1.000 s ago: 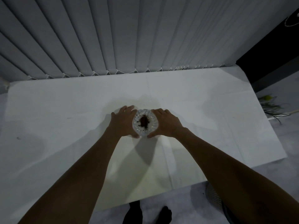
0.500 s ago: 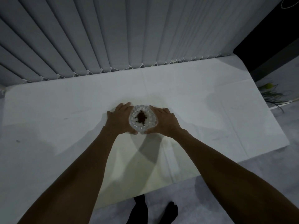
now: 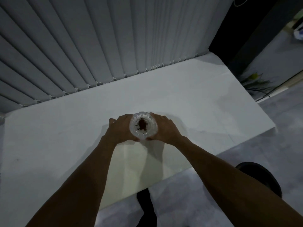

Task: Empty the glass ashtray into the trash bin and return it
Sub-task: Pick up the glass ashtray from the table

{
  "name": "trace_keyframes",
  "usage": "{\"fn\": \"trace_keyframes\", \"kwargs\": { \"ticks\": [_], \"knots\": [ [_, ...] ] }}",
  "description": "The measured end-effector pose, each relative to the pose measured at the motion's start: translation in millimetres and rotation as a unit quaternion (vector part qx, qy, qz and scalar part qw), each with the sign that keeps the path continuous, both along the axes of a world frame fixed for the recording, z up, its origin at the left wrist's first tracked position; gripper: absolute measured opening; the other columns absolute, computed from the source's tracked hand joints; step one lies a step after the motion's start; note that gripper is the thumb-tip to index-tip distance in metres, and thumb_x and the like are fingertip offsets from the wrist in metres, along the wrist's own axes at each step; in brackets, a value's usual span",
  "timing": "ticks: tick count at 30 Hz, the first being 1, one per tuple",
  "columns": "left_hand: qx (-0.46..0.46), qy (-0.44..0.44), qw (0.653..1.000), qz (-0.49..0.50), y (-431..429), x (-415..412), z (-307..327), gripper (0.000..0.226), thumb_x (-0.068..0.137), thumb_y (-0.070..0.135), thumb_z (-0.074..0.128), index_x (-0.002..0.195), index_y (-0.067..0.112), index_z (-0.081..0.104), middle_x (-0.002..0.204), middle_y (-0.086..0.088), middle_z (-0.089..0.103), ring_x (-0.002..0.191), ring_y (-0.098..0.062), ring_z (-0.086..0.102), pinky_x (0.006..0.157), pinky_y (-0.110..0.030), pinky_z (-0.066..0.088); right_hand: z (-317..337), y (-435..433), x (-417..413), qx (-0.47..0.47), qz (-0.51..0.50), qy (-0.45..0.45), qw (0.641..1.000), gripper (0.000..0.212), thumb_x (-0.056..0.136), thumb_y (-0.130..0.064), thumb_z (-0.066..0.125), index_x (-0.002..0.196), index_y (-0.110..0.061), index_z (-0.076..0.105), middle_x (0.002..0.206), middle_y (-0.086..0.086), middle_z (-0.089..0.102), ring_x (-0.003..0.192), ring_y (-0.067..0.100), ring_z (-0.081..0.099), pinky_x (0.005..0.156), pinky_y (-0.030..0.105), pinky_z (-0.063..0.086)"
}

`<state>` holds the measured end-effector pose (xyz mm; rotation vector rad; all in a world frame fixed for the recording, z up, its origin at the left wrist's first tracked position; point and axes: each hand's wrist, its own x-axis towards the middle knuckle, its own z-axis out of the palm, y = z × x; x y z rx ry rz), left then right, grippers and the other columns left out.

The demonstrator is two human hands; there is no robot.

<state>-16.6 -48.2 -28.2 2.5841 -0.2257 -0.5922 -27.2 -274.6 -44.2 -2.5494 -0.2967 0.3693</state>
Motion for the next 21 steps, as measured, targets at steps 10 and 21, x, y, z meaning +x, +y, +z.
{"fn": "trace_keyframes", "kwargs": {
  "ticks": [10, 21],
  "knots": [
    [0.034, -0.064, 0.995, -0.067, -145, -49, 59, 0.113, 0.047, 0.07, 0.093, 0.148, 0.036, 0.053, 0.149, 0.013, 0.06, 0.143, -0.016, 0.051, 0.109, -0.048, 0.03, 51, -143, -81, 0.036, -0.064, -0.057, 0.996, 0.116, 0.058, -0.055, 0.096, 0.156, -0.03, 0.038, 0.149, -0.006, 0.058, 0.131, 0.025, 0.054, 0.107, 0.046, 0.047],
    [0.0, -0.095, 0.975, -0.2, -355, -126, 85, 0.112, 0.045, 0.071, 0.09, 0.146, 0.039, 0.054, 0.147, 0.013, 0.061, 0.14, -0.016, 0.053, 0.106, -0.048, 0.032, 94, -336, -219, 0.017, -0.184, -0.101, 0.978, 0.113, 0.063, -0.05, 0.097, 0.157, -0.023, 0.04, 0.15, 0.003, 0.058, 0.133, 0.031, 0.055, 0.108, 0.045, 0.047]
  ]
}}
